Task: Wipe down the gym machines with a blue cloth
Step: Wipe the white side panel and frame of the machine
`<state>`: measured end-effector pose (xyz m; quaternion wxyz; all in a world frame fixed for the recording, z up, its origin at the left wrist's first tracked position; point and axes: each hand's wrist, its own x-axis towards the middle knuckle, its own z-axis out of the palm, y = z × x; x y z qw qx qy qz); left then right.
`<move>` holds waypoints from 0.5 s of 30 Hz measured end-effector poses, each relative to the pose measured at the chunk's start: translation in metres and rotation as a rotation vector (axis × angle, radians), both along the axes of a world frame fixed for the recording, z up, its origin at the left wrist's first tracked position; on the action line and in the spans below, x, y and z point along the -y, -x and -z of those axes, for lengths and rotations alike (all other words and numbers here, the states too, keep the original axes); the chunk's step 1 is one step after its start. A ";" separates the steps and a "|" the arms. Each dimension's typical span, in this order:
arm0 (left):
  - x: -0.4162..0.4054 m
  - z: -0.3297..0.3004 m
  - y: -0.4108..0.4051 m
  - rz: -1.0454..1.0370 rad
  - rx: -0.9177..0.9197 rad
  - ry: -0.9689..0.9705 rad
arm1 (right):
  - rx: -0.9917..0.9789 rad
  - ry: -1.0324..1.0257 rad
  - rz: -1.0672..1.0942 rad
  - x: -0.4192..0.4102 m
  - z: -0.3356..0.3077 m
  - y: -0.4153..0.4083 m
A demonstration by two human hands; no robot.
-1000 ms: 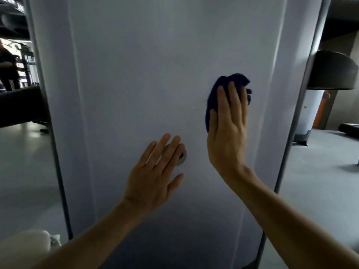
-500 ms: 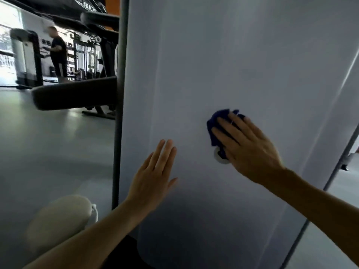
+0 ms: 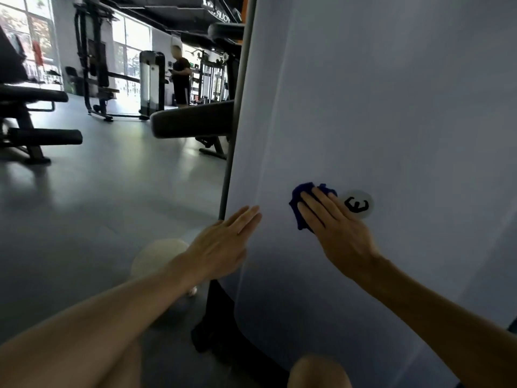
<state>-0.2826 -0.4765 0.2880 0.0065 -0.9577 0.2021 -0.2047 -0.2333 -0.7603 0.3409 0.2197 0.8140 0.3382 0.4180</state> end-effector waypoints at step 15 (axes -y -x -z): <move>-0.023 0.048 -0.012 -0.013 -0.093 0.347 | -0.059 0.103 -0.141 -0.086 -0.008 -0.049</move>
